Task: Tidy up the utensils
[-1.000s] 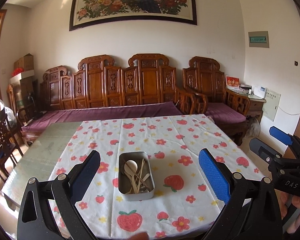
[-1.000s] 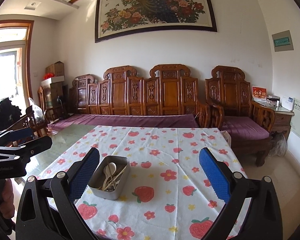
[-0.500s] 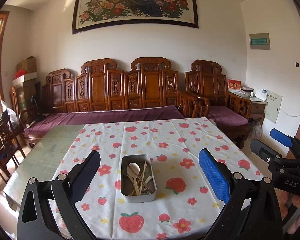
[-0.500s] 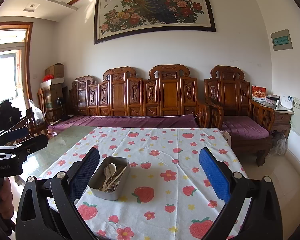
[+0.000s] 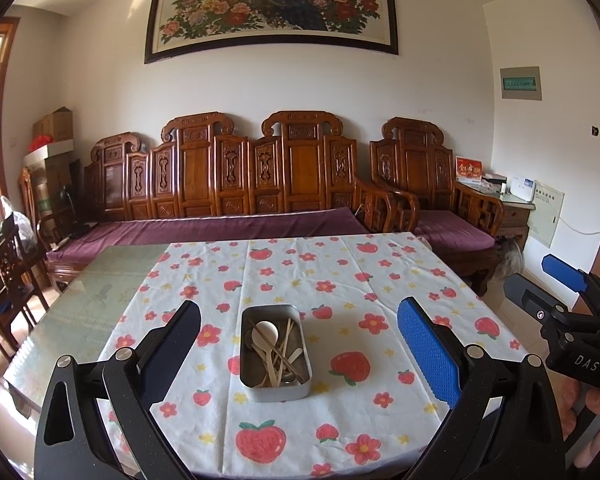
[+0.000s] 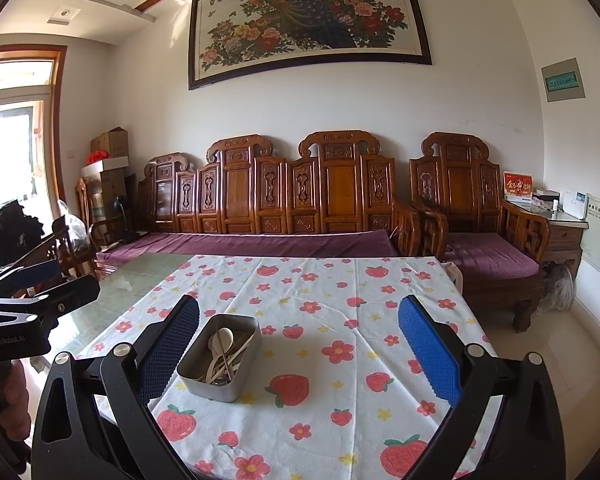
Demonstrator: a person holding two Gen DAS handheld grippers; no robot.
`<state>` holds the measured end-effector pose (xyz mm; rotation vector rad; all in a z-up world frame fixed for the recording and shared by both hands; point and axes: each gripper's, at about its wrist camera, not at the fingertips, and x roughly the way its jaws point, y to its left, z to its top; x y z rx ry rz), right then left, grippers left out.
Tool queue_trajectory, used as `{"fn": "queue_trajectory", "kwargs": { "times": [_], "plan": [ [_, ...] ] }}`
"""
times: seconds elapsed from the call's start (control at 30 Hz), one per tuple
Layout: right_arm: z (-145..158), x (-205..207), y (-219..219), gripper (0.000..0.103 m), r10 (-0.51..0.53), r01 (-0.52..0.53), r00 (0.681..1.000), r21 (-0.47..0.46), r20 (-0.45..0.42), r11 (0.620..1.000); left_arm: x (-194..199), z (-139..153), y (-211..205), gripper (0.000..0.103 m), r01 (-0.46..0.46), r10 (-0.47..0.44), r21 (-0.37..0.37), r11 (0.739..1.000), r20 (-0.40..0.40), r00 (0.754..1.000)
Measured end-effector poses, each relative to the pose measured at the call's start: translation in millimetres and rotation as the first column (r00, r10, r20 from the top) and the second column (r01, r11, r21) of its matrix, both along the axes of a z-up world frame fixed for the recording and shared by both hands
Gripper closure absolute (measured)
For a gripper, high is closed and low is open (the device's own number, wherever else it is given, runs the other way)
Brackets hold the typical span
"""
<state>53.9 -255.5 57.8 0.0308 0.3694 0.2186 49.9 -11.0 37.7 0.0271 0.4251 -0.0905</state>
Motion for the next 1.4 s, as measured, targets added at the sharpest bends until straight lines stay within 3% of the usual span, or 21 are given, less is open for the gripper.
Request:
{"fn": "queue_trajectory", "kwargs": {
  "times": [1.4],
  "plan": [
    [6.2, -5.1, -1.7, 0.003, -0.003, 0.003, 1.0, 0.003, 0.003, 1.0, -0.3, -0.9, 1.0, 0.008, 0.001, -0.001, -0.003, 1.0, 0.001, 1.0]
  ]
}}
